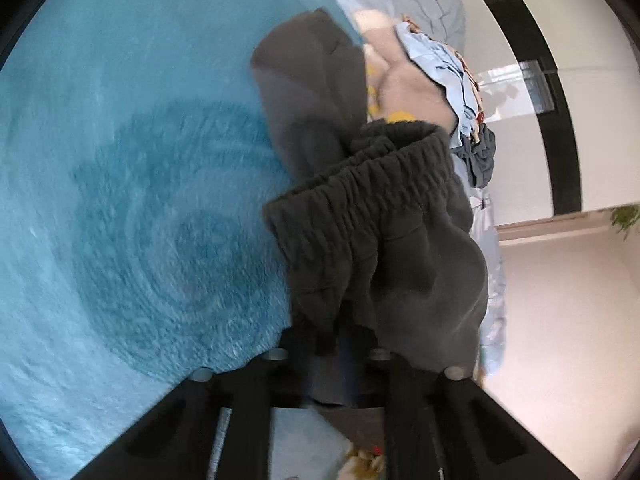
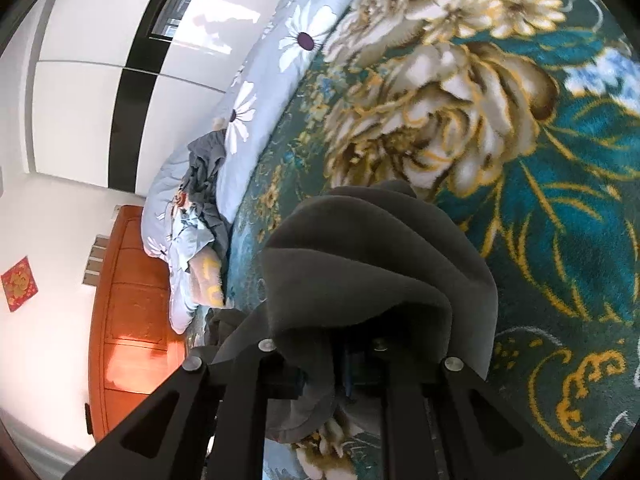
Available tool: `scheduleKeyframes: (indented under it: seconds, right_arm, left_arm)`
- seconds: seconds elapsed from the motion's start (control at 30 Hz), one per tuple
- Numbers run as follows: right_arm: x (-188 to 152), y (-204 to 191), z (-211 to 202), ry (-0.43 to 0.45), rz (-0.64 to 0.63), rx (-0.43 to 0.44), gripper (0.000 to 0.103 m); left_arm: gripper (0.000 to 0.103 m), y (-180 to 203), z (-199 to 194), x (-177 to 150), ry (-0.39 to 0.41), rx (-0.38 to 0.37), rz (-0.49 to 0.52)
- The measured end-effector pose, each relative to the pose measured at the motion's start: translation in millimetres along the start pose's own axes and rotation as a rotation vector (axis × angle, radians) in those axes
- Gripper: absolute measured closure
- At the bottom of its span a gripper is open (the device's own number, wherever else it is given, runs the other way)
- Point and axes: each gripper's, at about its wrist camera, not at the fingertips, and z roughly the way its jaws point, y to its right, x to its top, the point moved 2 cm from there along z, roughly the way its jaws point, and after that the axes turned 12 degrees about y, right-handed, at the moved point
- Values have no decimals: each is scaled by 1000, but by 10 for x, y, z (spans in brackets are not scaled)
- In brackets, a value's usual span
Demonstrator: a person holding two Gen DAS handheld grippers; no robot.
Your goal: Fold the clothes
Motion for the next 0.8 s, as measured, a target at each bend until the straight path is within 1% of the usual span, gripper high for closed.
scheduleKeyframes:
  seconds: [0.07,0.13,0.2,0.27,0.4,0.5,0.63,0.8]
  right_arm:
    - [48,-115,-57,12,-22,38,92]
    - [138,-259,-133,36,-41,93,96]
    - [278,-440,-246,74,-63,158,96]
    - [398,-593,-353,106,-86,202,96]
    - [586,-752,-599,178,-99,264,97]
    - [637,-808,-847,227,-96,317,97]
    - [643,-963,-1230,274,-149,390,97]
    - [570,-1158,-1594,318,-213,484,97]
  left_arm:
    - [96,247,-130,42,20,-34,55]
    - [96,495,-261,85,40,-67,110]
    - [96,742,-392,127,61,-101,165]
    - [96,990,-523,169,81,-134,220]
    - [97,1723,-939,87,133,-279,361]
    - [97,1846,-1310,61,192,-339,376]
    - [97,1975,-1818,27,273,-415,389]
    - [97,1675,-1816,110,267,-344,346]
